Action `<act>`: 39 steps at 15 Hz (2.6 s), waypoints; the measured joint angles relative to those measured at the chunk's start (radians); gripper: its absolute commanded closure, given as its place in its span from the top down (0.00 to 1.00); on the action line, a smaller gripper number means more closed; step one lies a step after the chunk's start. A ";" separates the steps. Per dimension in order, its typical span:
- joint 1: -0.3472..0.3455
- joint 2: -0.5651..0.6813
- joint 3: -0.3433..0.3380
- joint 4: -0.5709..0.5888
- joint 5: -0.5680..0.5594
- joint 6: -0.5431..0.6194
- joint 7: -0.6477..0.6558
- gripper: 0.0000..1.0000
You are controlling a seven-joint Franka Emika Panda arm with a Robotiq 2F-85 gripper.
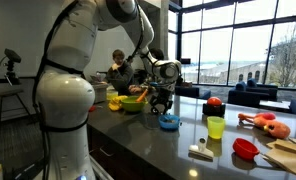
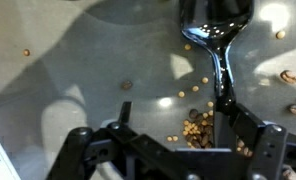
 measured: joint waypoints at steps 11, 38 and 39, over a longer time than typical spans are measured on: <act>0.003 0.006 0.010 0.004 0.009 -0.006 -0.001 1.00; 0.011 0.025 0.011 0.138 0.027 -0.036 0.407 1.00; 0.001 0.025 0.008 0.138 0.030 -0.040 0.406 1.00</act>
